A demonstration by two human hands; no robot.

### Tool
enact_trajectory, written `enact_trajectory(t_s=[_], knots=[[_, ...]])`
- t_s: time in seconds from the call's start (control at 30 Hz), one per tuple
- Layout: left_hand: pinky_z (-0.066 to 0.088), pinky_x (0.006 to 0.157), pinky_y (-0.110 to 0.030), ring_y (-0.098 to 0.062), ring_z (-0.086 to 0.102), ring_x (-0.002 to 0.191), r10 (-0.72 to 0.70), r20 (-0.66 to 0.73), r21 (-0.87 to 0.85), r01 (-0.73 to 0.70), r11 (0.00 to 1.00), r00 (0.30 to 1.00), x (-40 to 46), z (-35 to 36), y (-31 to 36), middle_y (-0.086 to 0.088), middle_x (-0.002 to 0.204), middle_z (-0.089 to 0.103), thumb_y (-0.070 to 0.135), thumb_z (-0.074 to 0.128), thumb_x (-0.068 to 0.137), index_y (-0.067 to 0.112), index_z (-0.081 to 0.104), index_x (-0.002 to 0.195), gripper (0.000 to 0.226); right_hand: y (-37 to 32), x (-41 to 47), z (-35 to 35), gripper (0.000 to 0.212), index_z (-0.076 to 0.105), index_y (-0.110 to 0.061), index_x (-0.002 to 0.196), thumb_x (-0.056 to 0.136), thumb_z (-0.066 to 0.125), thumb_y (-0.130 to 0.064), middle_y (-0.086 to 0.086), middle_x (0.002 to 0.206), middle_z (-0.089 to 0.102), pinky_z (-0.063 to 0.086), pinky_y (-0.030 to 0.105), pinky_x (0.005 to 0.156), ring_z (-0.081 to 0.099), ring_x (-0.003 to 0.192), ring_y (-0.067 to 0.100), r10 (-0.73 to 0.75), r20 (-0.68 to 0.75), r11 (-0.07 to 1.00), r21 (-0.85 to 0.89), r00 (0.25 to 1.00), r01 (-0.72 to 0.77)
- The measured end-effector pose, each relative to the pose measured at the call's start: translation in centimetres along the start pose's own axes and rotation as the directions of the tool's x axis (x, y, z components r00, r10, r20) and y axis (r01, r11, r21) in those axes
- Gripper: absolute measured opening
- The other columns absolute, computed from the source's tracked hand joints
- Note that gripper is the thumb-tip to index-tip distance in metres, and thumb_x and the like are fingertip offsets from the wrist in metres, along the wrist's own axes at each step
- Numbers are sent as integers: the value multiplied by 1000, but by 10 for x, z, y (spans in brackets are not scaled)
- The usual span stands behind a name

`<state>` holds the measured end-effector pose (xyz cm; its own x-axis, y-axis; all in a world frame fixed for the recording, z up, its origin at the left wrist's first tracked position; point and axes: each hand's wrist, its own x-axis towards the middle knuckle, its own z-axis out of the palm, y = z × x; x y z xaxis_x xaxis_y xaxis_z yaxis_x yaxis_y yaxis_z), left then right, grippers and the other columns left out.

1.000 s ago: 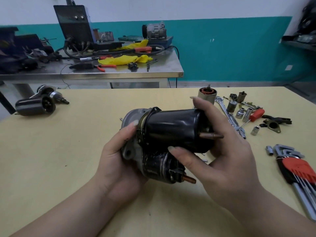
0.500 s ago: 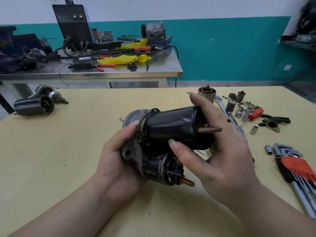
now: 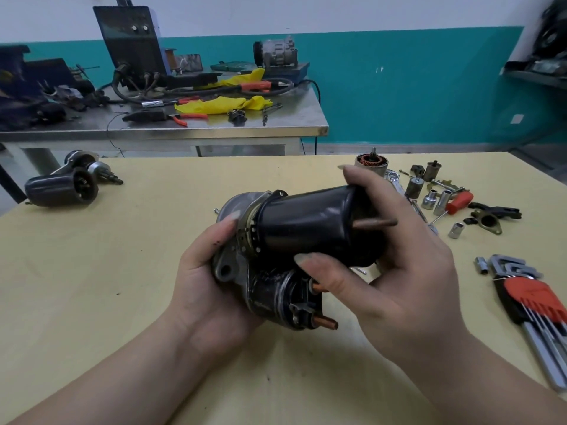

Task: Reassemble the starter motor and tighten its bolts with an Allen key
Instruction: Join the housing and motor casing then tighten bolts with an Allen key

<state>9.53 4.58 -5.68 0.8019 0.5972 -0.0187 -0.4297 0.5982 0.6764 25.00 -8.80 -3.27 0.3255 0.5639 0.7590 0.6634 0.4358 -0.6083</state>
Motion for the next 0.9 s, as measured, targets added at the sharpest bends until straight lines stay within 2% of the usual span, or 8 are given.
enact_trajectory(t_s=[0.17, 0.37, 0.53, 0.7, 0.9], knots=[[60, 103, -44, -29, 76, 118, 10, 16, 18, -10, 1000, 1000, 1, -2, -1, -9, 127, 79, 38, 88, 72, 18, 82, 124, 57, -4, -1, 2, 73, 50, -30, 149, 88, 76, -60, -11, 127, 63, 59, 33, 94, 67, 114, 16, -59, -4, 996, -71, 998, 58], [60, 100, -40, -25, 76, 116, -31, 21, 30, 31, 999, 999, -1, -5, 0, -4, 124, 81, 40, 78, 85, 18, 82, 124, 45, -4, -2, 4, 73, 50, -32, 148, 87, 77, -60, -11, 125, 64, 54, 23, 94, 67, 112, 14, -44, -24, 996, -79, 999, 42], [62, 95, -40, -26, 77, 112, -16, 15, 47, 16, 999, 1000, -1, -4, 0, -5, 121, 81, 40, 83, 78, 18, 83, 122, 50, -3, -1, 3, 73, 48, -34, 150, 88, 78, -57, -8, 126, 64, 52, 21, 97, 65, 115, 13, -62, 4, 995, -77, 998, 62], [62, 95, -42, -29, 77, 112, -10, -5, 38, 10, 999, 1000, -3, -4, 0, -8, 123, 79, 39, 84, 75, 17, 81, 123, 53, -2, 0, 2, 77, 50, -23, 152, 88, 81, -52, -2, 120, 63, 45, 12, 96, 61, 111, 5, -101, 45, 985, -139, 994, 107], [62, 92, -42, -28, 77, 113, -2, -10, 57, 2, 998, 1000, -4, -3, 1, -9, 121, 80, 38, 76, 81, 15, 82, 121, 46, -3, -2, 3, 75, 48, -32, 153, 89, 79, -55, -7, 125, 63, 48, 12, 95, 63, 113, 5, -81, 25, 989, -125, 996, 83]])
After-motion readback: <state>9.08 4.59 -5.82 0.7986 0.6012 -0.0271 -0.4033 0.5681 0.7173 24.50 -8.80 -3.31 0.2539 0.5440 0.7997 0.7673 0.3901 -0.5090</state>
